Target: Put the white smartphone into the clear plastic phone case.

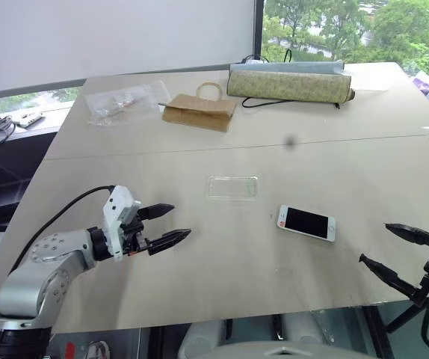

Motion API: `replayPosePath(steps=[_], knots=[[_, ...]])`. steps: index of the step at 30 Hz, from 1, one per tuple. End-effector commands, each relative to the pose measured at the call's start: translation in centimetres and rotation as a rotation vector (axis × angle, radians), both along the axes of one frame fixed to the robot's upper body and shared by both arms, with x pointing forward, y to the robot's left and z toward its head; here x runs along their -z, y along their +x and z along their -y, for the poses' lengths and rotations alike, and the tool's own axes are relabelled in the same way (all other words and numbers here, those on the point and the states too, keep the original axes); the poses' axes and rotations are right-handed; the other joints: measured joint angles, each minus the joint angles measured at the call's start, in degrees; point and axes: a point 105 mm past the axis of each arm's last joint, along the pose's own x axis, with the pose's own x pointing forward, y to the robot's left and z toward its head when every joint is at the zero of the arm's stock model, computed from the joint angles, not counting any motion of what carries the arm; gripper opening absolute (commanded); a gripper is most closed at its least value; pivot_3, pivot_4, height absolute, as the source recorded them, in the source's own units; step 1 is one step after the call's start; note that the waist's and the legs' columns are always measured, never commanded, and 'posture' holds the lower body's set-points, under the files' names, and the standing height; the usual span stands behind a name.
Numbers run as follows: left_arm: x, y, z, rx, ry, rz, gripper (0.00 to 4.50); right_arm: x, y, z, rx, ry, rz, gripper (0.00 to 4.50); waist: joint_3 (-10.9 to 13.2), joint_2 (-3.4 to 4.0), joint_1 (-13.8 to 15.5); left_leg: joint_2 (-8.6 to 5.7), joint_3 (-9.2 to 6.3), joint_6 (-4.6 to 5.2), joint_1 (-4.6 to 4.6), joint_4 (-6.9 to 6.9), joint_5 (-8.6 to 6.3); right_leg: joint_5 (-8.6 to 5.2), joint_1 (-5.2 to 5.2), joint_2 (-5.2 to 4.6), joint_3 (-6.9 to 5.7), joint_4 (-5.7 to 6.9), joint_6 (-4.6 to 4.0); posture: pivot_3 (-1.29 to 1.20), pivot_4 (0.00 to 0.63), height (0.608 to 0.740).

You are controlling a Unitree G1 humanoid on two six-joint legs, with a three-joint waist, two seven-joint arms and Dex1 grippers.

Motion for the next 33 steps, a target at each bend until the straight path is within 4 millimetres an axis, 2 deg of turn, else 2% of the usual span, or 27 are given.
replayPosePath(steps=[1, 4, 6, 10, 16, 17, 18, 22, 33], knots=[[-1.5, 0.5, 0.3, -0.004, -0.015, 0.065, 4.43, -0.9, 0.1, -0.4, -0.013, -0.007, 0.048, 4.45, 0.01, 0.00, 0.02, 0.00, 0.00, 0.00, 0.00, 0.00, 0.00, 0.00, 0.00, 0.00, 0.00, 0.00, 0.00, 0.00, 0.150, 0.740], [-2.8, 2.1, 1.5, -0.003, -0.023, 0.140, 4.43, -1.7, 0.5, -1.5, -0.058, 0.003, 0.098, 4.45, 0.06, -0.08, 0.38, -0.01, -0.02, 0.00, -0.01, 0.01, 0.00, 0.00, 0.01, -0.01, -0.03, 0.00, 0.00, 0.00, 0.150, 0.740], [-3.0, 2.3, 2.5, 0.048, -0.019, 0.137, 4.43, -2.4, 0.4, -2.7, -0.108, 0.010, 0.143, 4.45, 0.06, -0.09, 0.52, -0.01, -0.05, -0.01, -0.01, 0.03, 0.01, 0.00, 0.01, 0.00, -0.06, 0.00, 0.00, 0.00, 0.150, 0.740], [-2.6, 2.7, 3.8, 0.128, 0.058, 0.137, 4.43, -3.2, -0.6, -5.0, -0.226, 0.066, 0.139, 4.45, 0.08, -0.08, 0.35, 0.00, -0.02, -0.16, -0.01, -0.02, 0.09, 0.00, 0.00, 0.02, -0.04, 0.00, 0.01, 0.00, 0.150, 0.740], [-1.0, 5.3, 6.7, 0.254, 0.189, 0.190, 4.43, -3.7, -0.5, -6.8, -0.325, 0.082, 0.132, 4.45, 0.17, -0.24, 0.58, -0.04, 0.02, -0.16, -0.01, 0.00, 0.09, 0.00, 0.03, 0.03, -0.05, -0.06, 0.01, 0.00, 0.150, 0.740], [-0.8, 5.8, 7.2, 0.274, 0.195, 0.188, 3.89, -3.6, -0.4, -7.0, -0.329, 0.078, 0.133, 4.50, 0.17, -0.24, 0.66, -0.05, 0.03, -0.14, -0.02, 0.02, 0.08, 0.00, 0.03, 0.06, -0.05, -0.06, 0.01, 0.00, 0.150, 0.740], [-0.6, 6.2, 7.6, 0.290, 0.204, 0.188, 3.62, -3.6, -0.4, -7.0, -0.330, 0.077, 0.134, 4.50, 0.18, -0.26, 0.77, -0.06, 0.03, -0.14, -0.02, 0.02, 0.08, 0.00, 0.04, 0.06, -0.06, -0.05, 0.01, 0.00, 0.150, 0.740], [0.5, 7.5, 8.4, 0.339, 0.253, 0.157, 1.67, -3.5, -0.6, -7.5, -0.349, 0.075, 0.132, 4.50, 0.24, -0.35, 0.81, -0.05, 0.03, -0.19, -0.06, 0.02, 0.10, 0.00, 0.00, 0.23, -0.07, -0.06, 0.02, 0.00, 0.150, 0.740], [1.3, 9.3, 8.9, 0.438, 0.340, 0.142, 1.67, -3.3, -1.5, -8.7, -0.337, 0.112, 0.135, 4.50, 0.26, -0.38, 1.05, -0.04, 0.03, -0.19, -0.08, 0.04, 0.11, 0.00, -0.02, 0.25, -0.07, -0.04, 0.03, 0.00, 0.150, 0.740]])
